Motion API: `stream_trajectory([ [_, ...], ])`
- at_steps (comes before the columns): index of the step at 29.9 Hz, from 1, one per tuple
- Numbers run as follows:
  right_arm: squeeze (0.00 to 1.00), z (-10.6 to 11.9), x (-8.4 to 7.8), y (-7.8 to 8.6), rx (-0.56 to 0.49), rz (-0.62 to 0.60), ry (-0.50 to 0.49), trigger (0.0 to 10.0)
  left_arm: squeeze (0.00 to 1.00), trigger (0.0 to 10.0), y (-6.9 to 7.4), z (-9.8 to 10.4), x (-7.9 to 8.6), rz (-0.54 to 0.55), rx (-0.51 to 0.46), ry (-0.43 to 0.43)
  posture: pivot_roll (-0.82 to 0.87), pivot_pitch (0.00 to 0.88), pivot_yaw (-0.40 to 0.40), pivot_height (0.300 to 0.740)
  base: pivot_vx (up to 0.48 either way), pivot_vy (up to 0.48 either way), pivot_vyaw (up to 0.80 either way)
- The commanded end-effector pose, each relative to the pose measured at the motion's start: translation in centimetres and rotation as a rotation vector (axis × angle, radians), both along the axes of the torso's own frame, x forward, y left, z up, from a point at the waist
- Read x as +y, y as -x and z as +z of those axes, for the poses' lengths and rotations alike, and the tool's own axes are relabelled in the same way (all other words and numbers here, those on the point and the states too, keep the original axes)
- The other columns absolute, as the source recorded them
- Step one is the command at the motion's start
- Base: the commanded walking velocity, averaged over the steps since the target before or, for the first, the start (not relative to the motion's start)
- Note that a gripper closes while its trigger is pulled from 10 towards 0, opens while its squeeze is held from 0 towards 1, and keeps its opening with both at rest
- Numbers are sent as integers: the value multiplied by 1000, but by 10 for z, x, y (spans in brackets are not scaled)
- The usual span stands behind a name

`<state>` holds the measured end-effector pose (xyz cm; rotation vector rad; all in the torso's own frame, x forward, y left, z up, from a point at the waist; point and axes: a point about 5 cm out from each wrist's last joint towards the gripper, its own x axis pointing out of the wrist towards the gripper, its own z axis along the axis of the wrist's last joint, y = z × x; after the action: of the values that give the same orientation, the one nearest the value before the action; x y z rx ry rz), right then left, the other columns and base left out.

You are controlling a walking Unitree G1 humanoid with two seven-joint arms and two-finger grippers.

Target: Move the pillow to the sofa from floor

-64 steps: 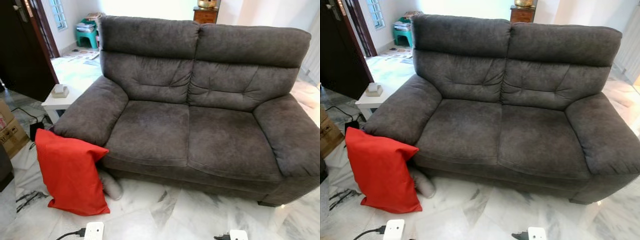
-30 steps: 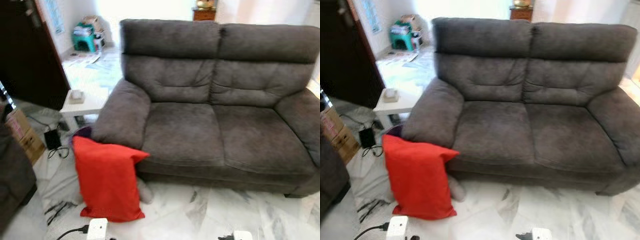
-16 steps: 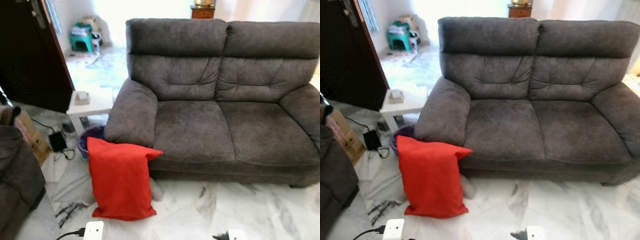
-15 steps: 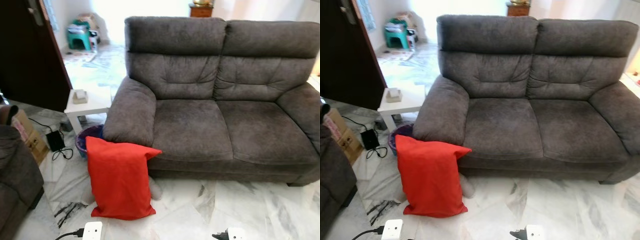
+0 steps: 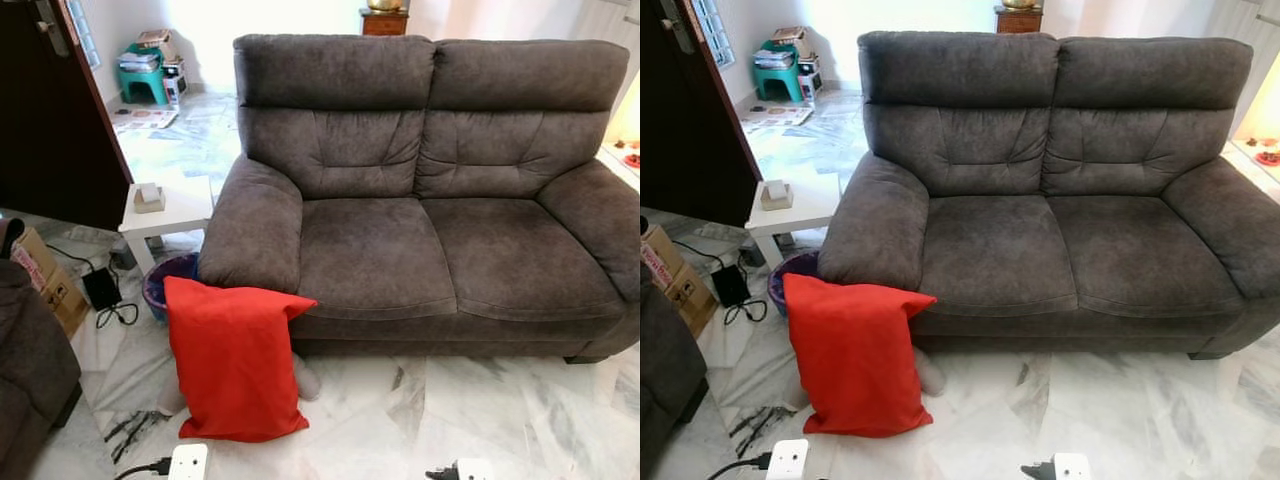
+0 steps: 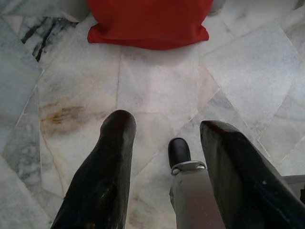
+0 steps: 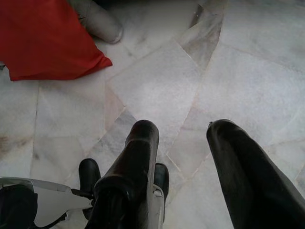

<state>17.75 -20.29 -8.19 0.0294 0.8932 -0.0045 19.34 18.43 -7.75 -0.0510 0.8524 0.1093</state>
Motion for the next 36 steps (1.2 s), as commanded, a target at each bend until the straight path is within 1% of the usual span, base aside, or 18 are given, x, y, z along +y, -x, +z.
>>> stream_trajectory([
  [1,0,1,28,-15,49,-123,-228,10000,0,10000,35,-4,62,61,111,-85,148,10,-46,740,0,0,0],
  [13,0,1,22,-13,53,-111,-218,10000,0,10000,38,-7,58,74,117,-74,152,19,-69,740,0,0,0],
  [20,0,1,21,-13,53,-105,-216,10000,0,10000,39,-5,63,106,94,-117,154,20,-72,740,0,0,0],
  [25,0,1,22,-13,53,-105,-217,10000,0,10000,33,0,69,124,48,-128,154,16,-66,740,0,0,0],
  [28,0,1,24,-13,51,-108,-221,10000,0,10000,31,1,72,111,47,-140,155,11,-59,740,0,0,0],
  [36,0,1,27,-14,48,-111,-229,10000,0,10000,31,2,75,104,52,-145,154,0,-44,740,0,0,0],
])
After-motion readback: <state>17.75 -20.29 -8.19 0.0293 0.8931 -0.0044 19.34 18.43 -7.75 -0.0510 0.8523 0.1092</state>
